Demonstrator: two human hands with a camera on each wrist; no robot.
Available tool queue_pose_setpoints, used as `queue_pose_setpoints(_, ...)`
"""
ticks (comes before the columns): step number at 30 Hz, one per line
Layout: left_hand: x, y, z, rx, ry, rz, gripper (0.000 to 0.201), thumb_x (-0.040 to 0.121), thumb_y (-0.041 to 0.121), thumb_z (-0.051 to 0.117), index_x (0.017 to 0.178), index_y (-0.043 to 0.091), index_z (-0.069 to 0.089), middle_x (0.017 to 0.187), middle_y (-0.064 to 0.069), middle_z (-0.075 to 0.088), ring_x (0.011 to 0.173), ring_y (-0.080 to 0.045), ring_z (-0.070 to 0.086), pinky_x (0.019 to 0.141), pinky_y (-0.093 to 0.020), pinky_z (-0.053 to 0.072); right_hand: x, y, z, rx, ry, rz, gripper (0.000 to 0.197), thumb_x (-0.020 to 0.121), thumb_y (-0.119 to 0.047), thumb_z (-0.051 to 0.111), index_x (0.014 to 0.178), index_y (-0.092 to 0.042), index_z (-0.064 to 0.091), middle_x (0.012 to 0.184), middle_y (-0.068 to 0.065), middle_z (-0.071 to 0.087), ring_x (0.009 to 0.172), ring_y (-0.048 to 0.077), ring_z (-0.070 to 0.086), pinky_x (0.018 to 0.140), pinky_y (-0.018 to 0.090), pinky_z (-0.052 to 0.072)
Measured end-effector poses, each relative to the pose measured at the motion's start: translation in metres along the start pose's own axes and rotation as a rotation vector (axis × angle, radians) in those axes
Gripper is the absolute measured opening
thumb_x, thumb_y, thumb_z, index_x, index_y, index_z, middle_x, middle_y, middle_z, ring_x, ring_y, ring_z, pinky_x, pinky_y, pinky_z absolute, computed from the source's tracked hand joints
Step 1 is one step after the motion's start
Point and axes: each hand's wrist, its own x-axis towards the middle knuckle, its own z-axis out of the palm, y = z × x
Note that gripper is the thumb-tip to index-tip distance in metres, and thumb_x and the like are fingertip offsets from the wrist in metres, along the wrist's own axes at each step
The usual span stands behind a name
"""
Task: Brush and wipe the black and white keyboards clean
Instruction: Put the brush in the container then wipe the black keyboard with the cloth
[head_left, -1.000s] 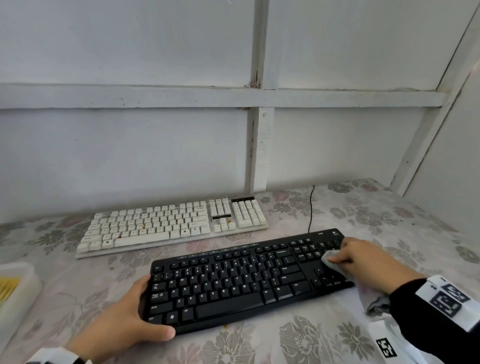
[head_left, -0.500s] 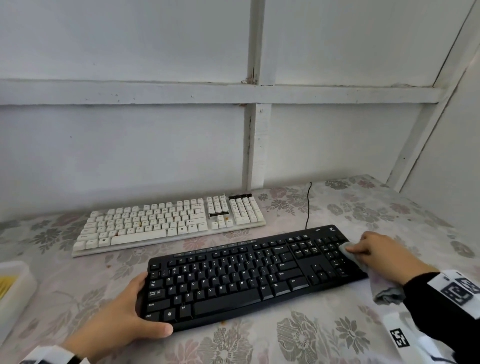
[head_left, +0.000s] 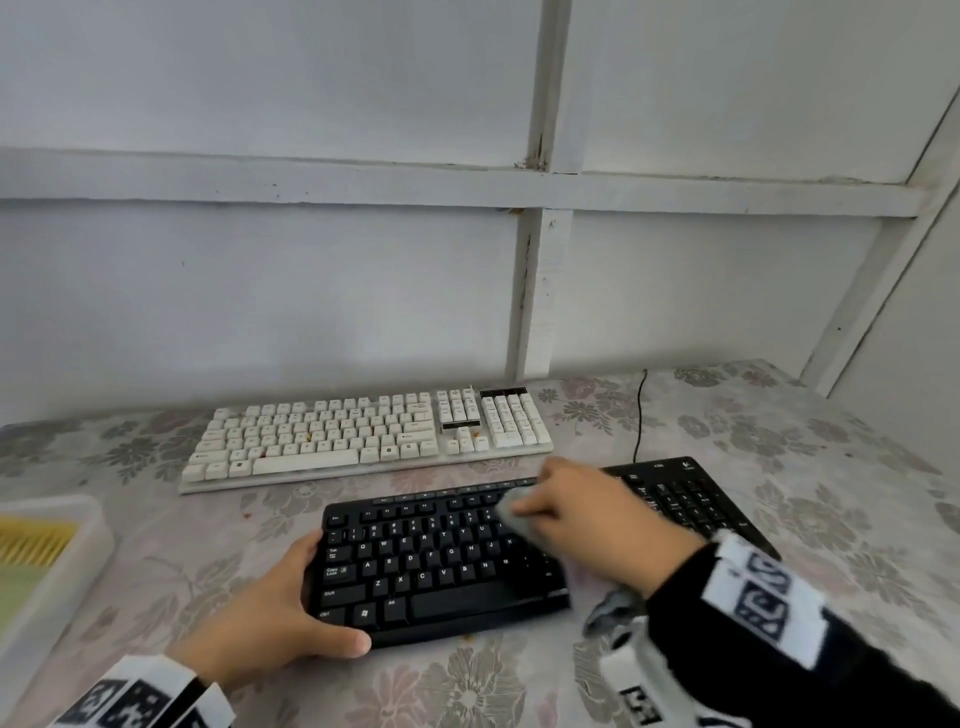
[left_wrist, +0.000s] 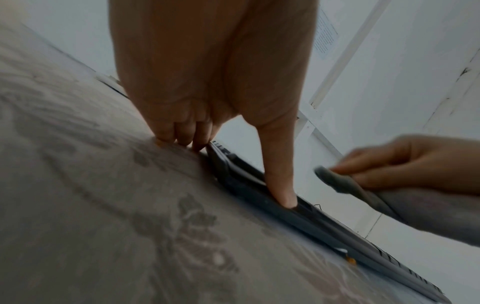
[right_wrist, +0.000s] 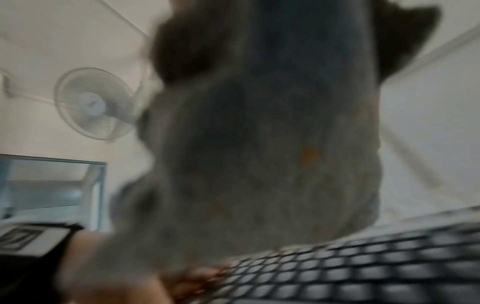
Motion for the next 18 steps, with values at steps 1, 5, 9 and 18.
queue_pose_setpoints(1,0.000,0.001,0.000,-0.002,0.006,-0.003,0.115,0.032,0.032,0.094,0.126,0.039,0.029,0.113,0.022,0.055,0.101,0.004,0.054,0.075,-0.011,0.040,0.009,-0.020,0.008,0.028,-0.015,-0.069,0.030,0.095,-0.033,0.047,0.088,-0.012,0.067,0.085,-0.005,0.047,0.070,0.001,0.044,0.066,0.007,0.028)
queue_pose_setpoints(5,0.003,0.001,0.000,0.019,0.017,0.011,0.125,0.025,0.037,0.095,0.131,0.029,0.030,0.116,0.017,0.053,0.102,0.004,0.054,0.080,-0.015,0.045,0.042,-0.084,0.049,0.070,-0.083,-0.245,0.020,0.089,-0.022,0.053,0.092,-0.013,0.071,0.085,0.001,0.040,0.084,0.029,0.050,0.073,0.030,0.038)
queue_pose_setpoints(9,0.003,0.010,0.004,0.078,0.070,-0.009,0.107,0.061,0.013,0.086,0.143,0.024,0.018,0.100,0.029,0.045,0.082,0.016,0.046,0.059,-0.002,0.042,0.052,-0.114,0.066,-0.012,-0.182,-0.344,0.028,0.093,-0.012,0.050,0.116,-0.015,0.067,0.098,0.012,0.042,0.090,0.035,0.045,0.067,0.036,0.037)
queue_pose_setpoints(18,0.002,0.002,0.002,0.002,0.073,-0.041,0.093,0.057,0.008,0.087,0.124,0.036,0.030,0.106,0.020,0.056,0.093,0.007,0.054,0.066,-0.005,0.038,0.031,-0.064,0.036,-0.073,-0.221,-0.127,0.037,0.088,-0.008,0.049,0.059,-0.006,0.027,0.068,-0.002,0.019,0.064,0.019,0.026,0.050,0.023,0.013)
